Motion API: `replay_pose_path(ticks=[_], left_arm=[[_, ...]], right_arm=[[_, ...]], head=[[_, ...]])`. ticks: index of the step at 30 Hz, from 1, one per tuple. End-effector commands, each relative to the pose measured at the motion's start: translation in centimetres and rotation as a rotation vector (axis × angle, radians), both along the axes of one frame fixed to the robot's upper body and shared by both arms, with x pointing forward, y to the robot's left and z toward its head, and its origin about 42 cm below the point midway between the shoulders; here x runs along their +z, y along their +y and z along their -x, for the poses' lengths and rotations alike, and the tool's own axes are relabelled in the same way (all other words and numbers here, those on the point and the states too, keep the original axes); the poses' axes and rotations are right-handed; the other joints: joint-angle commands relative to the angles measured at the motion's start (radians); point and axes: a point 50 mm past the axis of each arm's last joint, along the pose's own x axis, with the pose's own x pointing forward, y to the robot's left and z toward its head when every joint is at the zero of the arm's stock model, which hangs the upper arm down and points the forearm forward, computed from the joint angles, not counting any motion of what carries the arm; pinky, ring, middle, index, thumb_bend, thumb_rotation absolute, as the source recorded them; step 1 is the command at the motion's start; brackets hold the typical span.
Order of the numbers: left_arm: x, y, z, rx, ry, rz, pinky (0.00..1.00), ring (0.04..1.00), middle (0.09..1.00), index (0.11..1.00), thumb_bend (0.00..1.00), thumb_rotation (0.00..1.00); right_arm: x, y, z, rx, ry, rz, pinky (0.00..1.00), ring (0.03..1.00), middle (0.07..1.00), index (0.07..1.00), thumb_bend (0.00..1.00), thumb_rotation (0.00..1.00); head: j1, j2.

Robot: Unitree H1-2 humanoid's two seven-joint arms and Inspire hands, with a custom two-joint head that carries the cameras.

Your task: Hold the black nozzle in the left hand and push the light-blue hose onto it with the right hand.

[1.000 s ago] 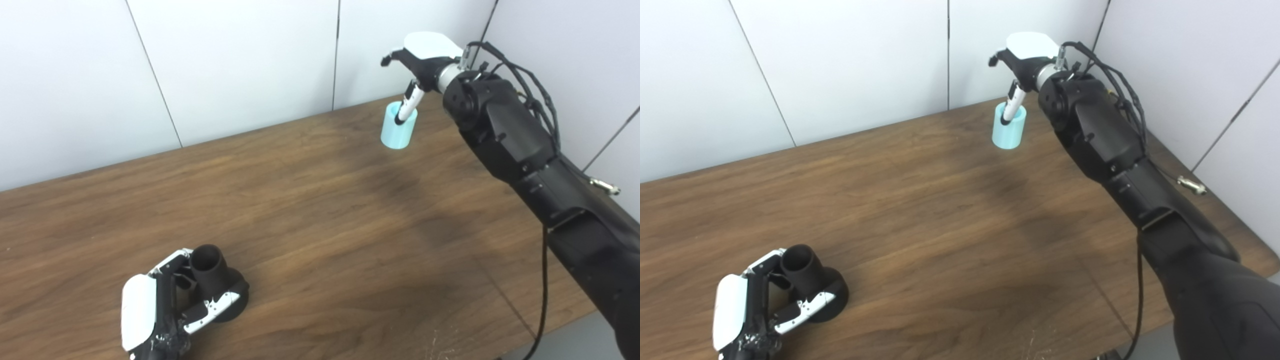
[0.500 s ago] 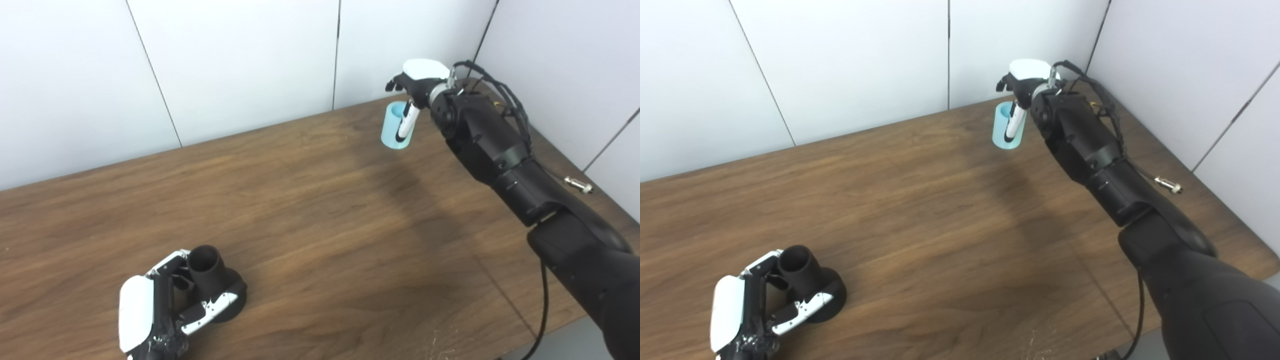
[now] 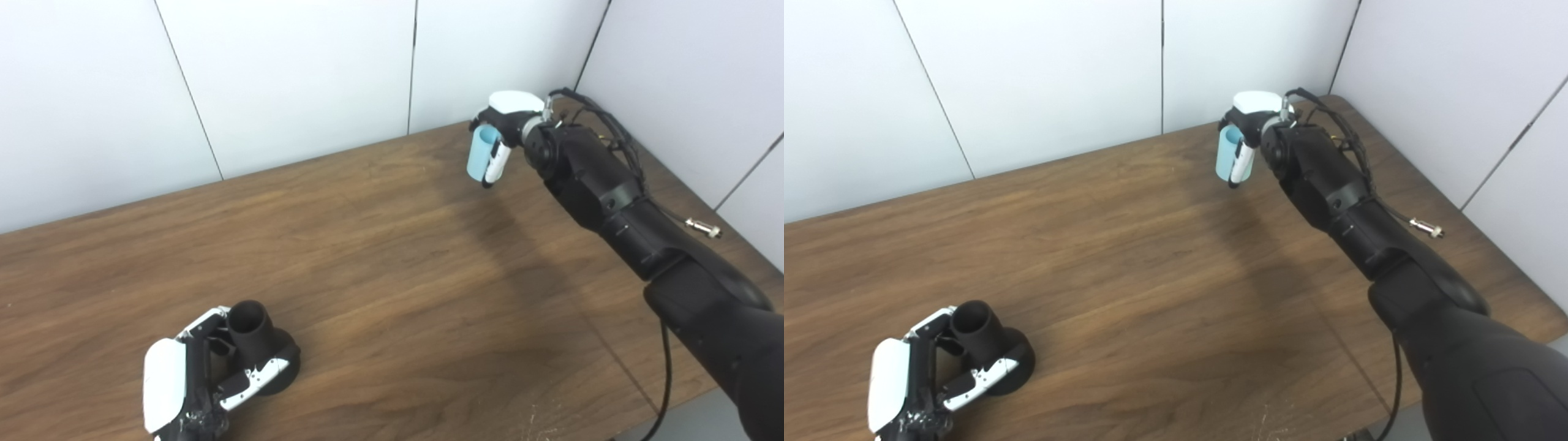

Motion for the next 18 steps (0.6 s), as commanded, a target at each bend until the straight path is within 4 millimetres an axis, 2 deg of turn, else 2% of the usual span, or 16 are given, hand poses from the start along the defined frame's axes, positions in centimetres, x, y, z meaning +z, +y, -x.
replay_pose_path(ticks=[1, 2, 4, 8, 9, 10, 11, 14, 18], left_arm=[[-2.65, 1.37, 1.22, 0.036, 0.125, -0.055, 0.39, 0.459, 0.478, 0.487, 0.52, 0.00], [-2.65, 1.36, 1.22, 0.036, 0.125, -0.055, 0.39, 0.455, 0.476, 0.488, 0.52, 0.00], [-2.69, 1.31, 1.21, 0.033, 0.123, -0.052, 0.40, 0.461, 0.488, 0.484, 0.52, 0.00], [-2.72, 1.32, 1.19, 0.032, 0.124, -0.050, 0.42, 0.479, 0.507, 0.477, 0.52, 0.00], [-2.68, 1.35, 1.19, 0.034, 0.124, -0.049, 0.42, 0.481, 0.506, 0.477, 0.52, 0.00], [-2.64, 1.38, 1.19, 0.035, 0.124, -0.047, 0.42, 0.479, 0.502, 0.479, 0.52, 0.00], [-2.59, 1.41, 1.18, 0.036, 0.122, -0.047, 0.42, 0.475, 0.495, 0.482, 0.52, 0.00], [-2.53, 1.49, 1.13, 0.040, 0.122, -0.050, 0.40, 0.466, 0.486, 0.485, 0.52, 0.00], [-2.55, 1.52, 1.12, 0.040, 0.121, -0.050, 0.39, 0.454, 0.477, 0.488, 0.52, 0.00]], right_arm=[[3.89, -1.07, -0.73, 0.027, -0.110, 0.051, 0.59, 0.692, 0.724, 0.747, 0.88, 0.11], [3.88, -1.18, -0.71, 0.034, -0.116, 0.055, 0.55, 0.639, 0.693, 0.735, 0.88, 0.10], [3.91, -1.45, -0.56, 0.041, -0.114, 0.063, 0.53, 0.605, 0.669, 0.729, 0.87, 0.09], [3.86, -1.72, -0.41, 0.045, -0.109, 0.064, 0.58, 0.642, 0.682, 0.719, 0.85, 0.06], [3.82, -1.80, -0.37, 0.043, -0.113, 0.059, 0.57, 0.632, 0.675, 0.712, 0.85, 0.05], [3.76, -1.87, -0.34, 0.045, -0.119, 0.055, 0.54, 0.599, 0.645, 0.705, 0.86, 0.04], [3.68, -1.94, -0.31, 0.048, -0.127, 0.049, 0.45, 0.521, 0.581, 0.696, 0.86, 0.03], [3.60, -1.91, -0.29, 0.057, -0.138, 0.052, 0.50, 0.564, 0.636, 0.671, 0.83, 0.01], [3.72, -1.80, -0.32, 0.067, -0.161, 0.043, 0.51, 0.544, 0.622, 0.645, 0.78, 0.00]], head=[[-0.004, 0.003], [-0.004, 0.003], [-0.004, 0.003], [-0.004, 0.003], [-0.007, 0.008], [-0.007, 0.008], [-0.007, 0.008], [-0.007, 0.008], [-0.011, 0.014]])
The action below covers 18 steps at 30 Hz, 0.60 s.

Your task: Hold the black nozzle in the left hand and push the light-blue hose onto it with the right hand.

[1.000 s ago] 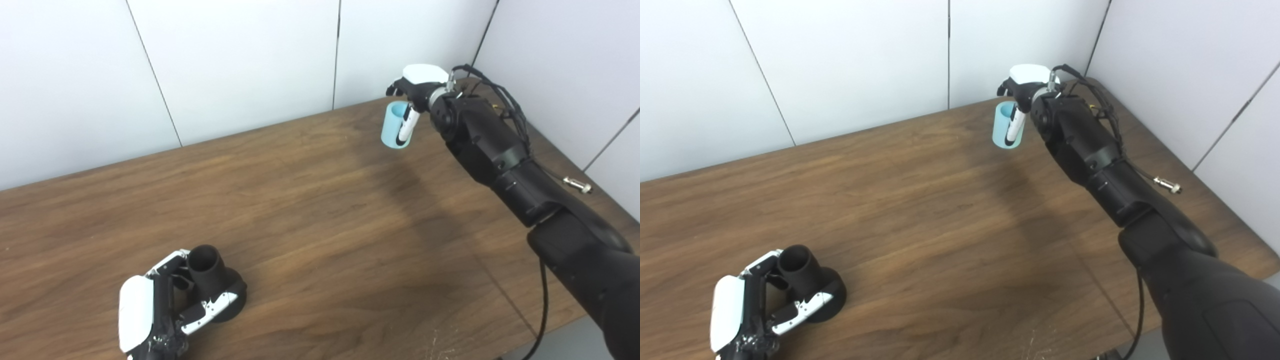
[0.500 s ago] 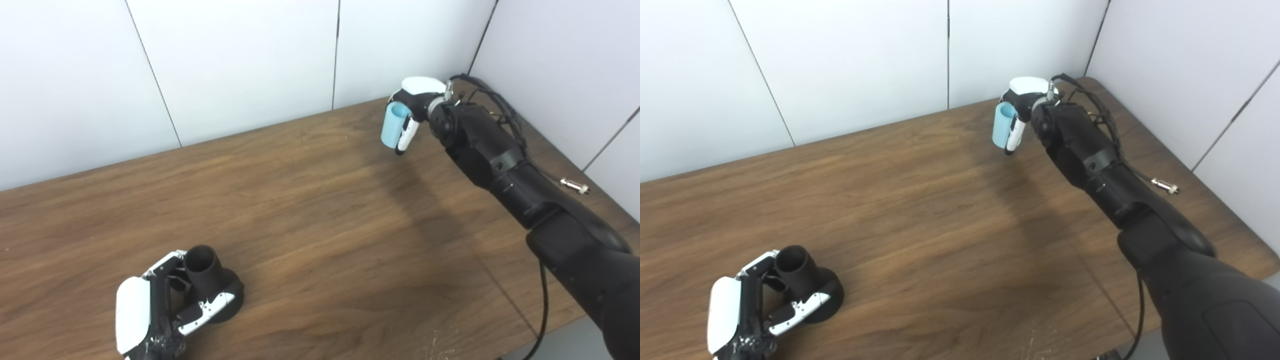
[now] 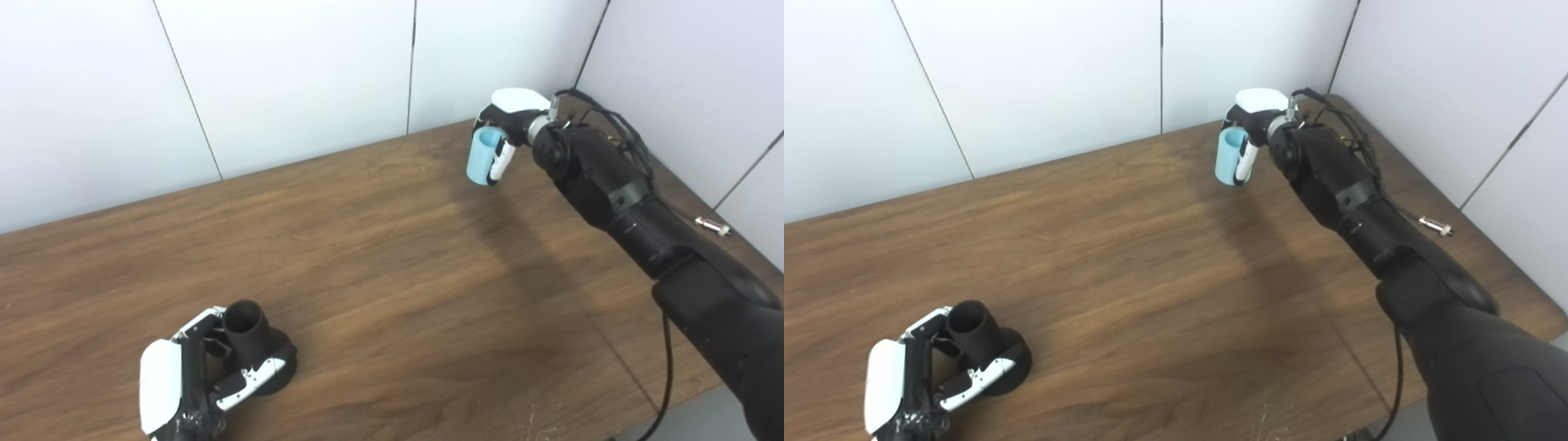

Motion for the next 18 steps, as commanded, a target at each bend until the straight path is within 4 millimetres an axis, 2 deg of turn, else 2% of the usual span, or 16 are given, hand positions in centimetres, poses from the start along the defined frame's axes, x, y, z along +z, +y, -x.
replay_pose_path(ticks=[1, 3, 5, 9, 10, 11, 18], left_arm=[[-2.55, 1.36, 1.15, 0.030, 0.119, -0.053, 0.39, 0.453, 0.477, 0.488, 0.52, 0.00], [-2.55, 1.30, 1.18, 0.029, 0.119, -0.051, 0.38, 0.454, 0.480, 0.487, 0.52, 0.00], [-2.57, 1.23, 1.21, 0.031, 0.122, -0.050, 0.39, 0.457, 0.483, 0.486, 0.52, 0.00], [-2.62, 1.14, 1.23, 0.030, 0.126, -0.049, 0.40, 0.464, 0.492, 0.483, 0.52, 0.00], [-2.60, 1.13, 1.23, 0.030, 0.126, -0.049, 0.40, 0.463, 0.490, 0.483, 0.52, 0.00], [-2.58, 1.13, 1.23, 0.030, 0.129, -0.050, 0.40, 0.462, 0.490, 0.484, 0.52, 0.00], [-2.40, 1.24, 1.11, 0.033, 0.123, -0.055, 0.40, 0.466, 0.488, 0.484, 0.52, 0.00]], right_arm=[[3.41, -1.15, -0.49, -0.002, -0.119, 0.032, 0.49, 0.525, 0.545, 0.585, 0.66, 0.00], [3.37, -1.15, -0.57, 0.008, -0.148, 0.042, 0.44, 0.490, 0.475, 0.523, 0.56, 0.00], [3.33, -1.07, -0.55, 0.019, -0.170, 0.060, 0.43, 0.455, 0.486, 0.507, 0.53, 0.00], [3.21, -0.84, -0.46, 0.011, -0.181, 0.059, 0.37, 0.397, 0.491, 0.522, 0.52, 0.00], [3.14, -0.84, -0.48, 0.008, -0.180, 0.062, 0.41, 0.422, 0.521, 0.494, 0.52, 0.00], [3.05, -0.88, -0.50, 0.004, -0.179, 0.061, 0.41, 0.421, 0.525, 0.493, 0.52, 0.00], [2.67, -1.07, -0.54, -0.003, -0.160, 0.083, 0.37, 0.377, 0.481, 0.545, 0.51, 0.00]], head=[[0.000, 0.001], [0.000, 0.003], [0.000, 0.005], [0.003, 0.008], [0.003, 0.008], [0.006, 0.012], [0.025, 0.018]])
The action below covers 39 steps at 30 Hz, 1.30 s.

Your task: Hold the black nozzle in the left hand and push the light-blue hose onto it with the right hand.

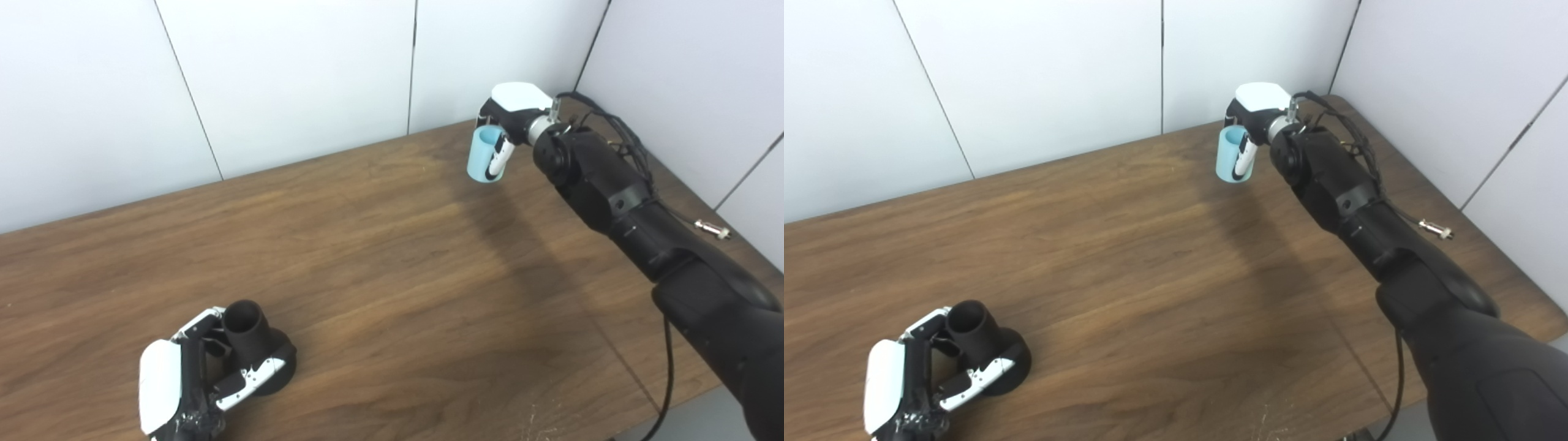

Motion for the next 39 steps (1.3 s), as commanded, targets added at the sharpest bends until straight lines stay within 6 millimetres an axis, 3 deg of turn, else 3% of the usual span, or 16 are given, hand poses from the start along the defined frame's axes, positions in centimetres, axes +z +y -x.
replay_pose_path(ticks=[1, 10, 14, 21, 27, 32, 33, 34, 37, 39], left_arm=[[-2.4, 1.2, 1.1, 0.031, 0.117, -0.054, 0.40, 0.461, 0.485, 0.485, 0.52, 0.00], [-2.3, 0.1, 1.3, 0.020, 0.104, -0.063, 0.37, 0.437, 0.459, 0.492, 0.52, 0.00], [-2.5, -0.8, 1.4, 0.019, 0.117, -0.069, 0.38, 0.448, 0.468, 0.490, 0.52, 0.00], [-2.6, -2.1, 1.8, 0.015, 0.106, -0.080, 0.38, 0.451, 0.473, 0.487, 0.52, 0.00], [-2.7, -3.0, 2.0, 0.016, 0.104, -0.074, 0.38, 0.449, 0.465, 0.490, 0.52, 0.00], [-2.7, -3.6, 2.1, 0.022, 0.106, -0.074, 0.40, 0.454, 0.454, 0.492, 0.52, 0.00], [-2.6, -3.7, 2.1, 0.023, 0.109, -0.074, 0.40, 0.453, 0.451, 0.493, 0.52, 0.00], [-2.6, -3.7, 2.1, 0.024, 0.110, -0.074, 0.40, 0.455, 0.451, 0.493, 0.52, 0.00], [-2.5, -4.0, 2.2, 0.025, 0.108, -0.075, 0.40, 0.453, 0.448, 0.493, 0.52, 0.00], [-2.5, -4.1, 2.2, 0.025, 0.109, -0.073, 0.39, 0.451, 0.443, 0.493, 0.52, 0.00]], right_arm=[[3.2, -0.8, -0.5, -0.004, -0.085, 0.050, 0.37, 0.374, 0.477, 0.546, 0.51, 0.00], [6.4, 2.3, 2.0, 0.164, -0.202, 0.040, 0.42, 0.400, 0.514, 0.507, 0.52, 0.00], [7.1, 4.8, 3.6, 0.257, -0.234, -0.001, 0.39, 0.391, 0.504, 0.512, 0.52, 0.00], [7.8, 9.1, 6.3, 0.446, -0.261, -0.036, 0.45, 0.408, 0.510, 0.498, 0.52, 0.00], [8.9, 12.0, 8.3, 0.566, -0.280, -0.102, 0.39, 0.389, 0.502, 0.526, 0.52, 0.00], [10.4, 15.3, 10.5, 0.654, -0.307, -0.090, 0.79, 0.461, 0.459, 0.521, 0.52, 0.00], [10.6, 15.8, 10.9, 0.676, -0.311, -0.106, 0.82, 0.464, 0.455, 0.519, 0.52, 0.00], [10.7, 16.4, 11.3, 0.696, -0.313, -0.126, 0.82, 0.467, 0.453, 0.517, 0.52, 0.00], [11.3, 17.8, 12.4, 0.731, -0.315, -0.170, 0.50, 0.426, 0.477, 0.524, 0.52, 0.00], [11.7, 18.8, 13.1, 0.760, -0.329, -0.180, 0.47, 0.412, 0.483, 0.525, 0.52, 0.00]], head=[[0.006, 0.002], [0.112, 0.022], [0.186, 0.031], [0.314, 0.051], [0.375, 0.059], [0.400, 0.066], [0.403, 0.067], [0.405, 0.068], [0.415, 0.072], [0.420, 0.075]])
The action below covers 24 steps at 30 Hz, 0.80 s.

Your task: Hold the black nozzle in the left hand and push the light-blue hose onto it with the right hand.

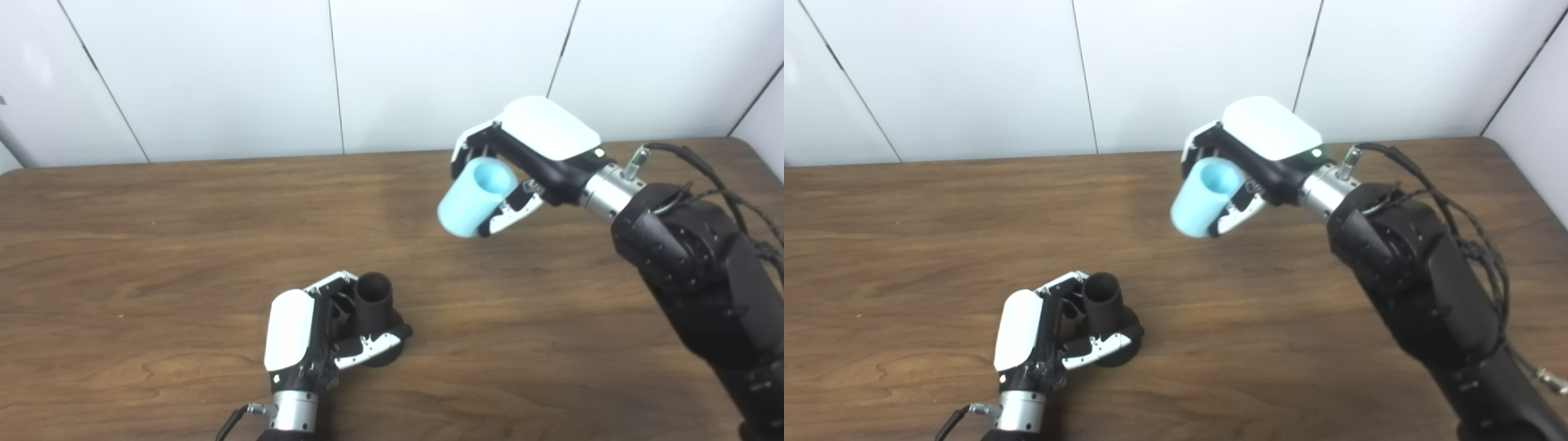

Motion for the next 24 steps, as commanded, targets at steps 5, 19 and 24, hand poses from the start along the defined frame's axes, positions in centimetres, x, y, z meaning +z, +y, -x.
replay_pose_path(ticks=[5, 19, 24], left_arm=[[-2.3, -0.4, 1.3, 0.023, 0.126, -0.044, 0.38, 0.449, 0.449, 0.492, 0.52, 0.00], [-2.2, -1.2, 1.2, 0.023, 0.122, -0.029, 0.39, 0.454, 0.463, 0.490, 0.53, 0.00], [-2.0, -1.2, 1.2, 0.028, 0.117, -0.034, 0.39, 0.455, 0.467, 0.490, 0.52, 0.00]], right_arm=[[3.3, 1.8, 2.1, 0.074, -0.085, -0.042, 0.35, 0.383, 0.492, 0.534, 0.51, 0.00], [2.4, 3.4, 3.7, 0.189, -0.002, -0.055, 0.35, 0.385, 0.488, 0.536, 0.51, 0.00], [1.8, 4.0, 3.7, 0.205, 0.003, -0.046, 0.31, 0.370, 0.485, 0.543, 0.51, 0.00]], head=[[0.016, 0.009], [0.039, 0.025], [0.042, 0.028]])
